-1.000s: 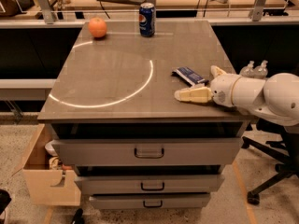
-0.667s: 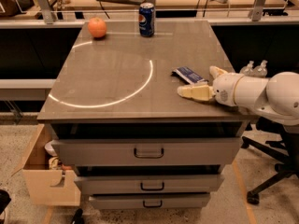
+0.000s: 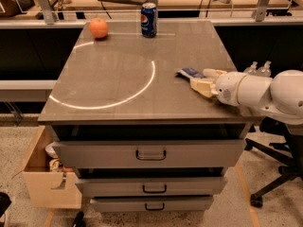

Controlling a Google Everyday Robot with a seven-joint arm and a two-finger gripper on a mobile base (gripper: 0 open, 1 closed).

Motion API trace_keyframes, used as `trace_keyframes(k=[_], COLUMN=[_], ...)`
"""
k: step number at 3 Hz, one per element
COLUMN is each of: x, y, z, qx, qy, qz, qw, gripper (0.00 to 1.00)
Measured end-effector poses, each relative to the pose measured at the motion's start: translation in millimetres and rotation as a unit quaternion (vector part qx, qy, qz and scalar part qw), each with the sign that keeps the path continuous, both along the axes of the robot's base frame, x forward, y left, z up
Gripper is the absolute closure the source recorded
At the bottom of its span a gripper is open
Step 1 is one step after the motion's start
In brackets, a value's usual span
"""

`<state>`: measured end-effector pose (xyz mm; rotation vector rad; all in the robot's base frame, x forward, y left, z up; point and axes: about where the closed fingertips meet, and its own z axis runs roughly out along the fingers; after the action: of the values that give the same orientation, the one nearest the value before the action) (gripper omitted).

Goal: Pick rxbar blueberry

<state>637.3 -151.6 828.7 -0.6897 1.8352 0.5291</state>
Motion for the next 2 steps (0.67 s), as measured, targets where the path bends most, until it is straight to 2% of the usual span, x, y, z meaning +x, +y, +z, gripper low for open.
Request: trace_keyframes(k=[1, 2], x=[0.0, 0.0], y=[0.1, 0.2], z=[0.6, 0.6], qx=[0.0, 0.0], qy=[0.0, 0.0], qz=[0.0, 0.0], qw=[1.0, 1.0], gripper=[1.0, 1.0])
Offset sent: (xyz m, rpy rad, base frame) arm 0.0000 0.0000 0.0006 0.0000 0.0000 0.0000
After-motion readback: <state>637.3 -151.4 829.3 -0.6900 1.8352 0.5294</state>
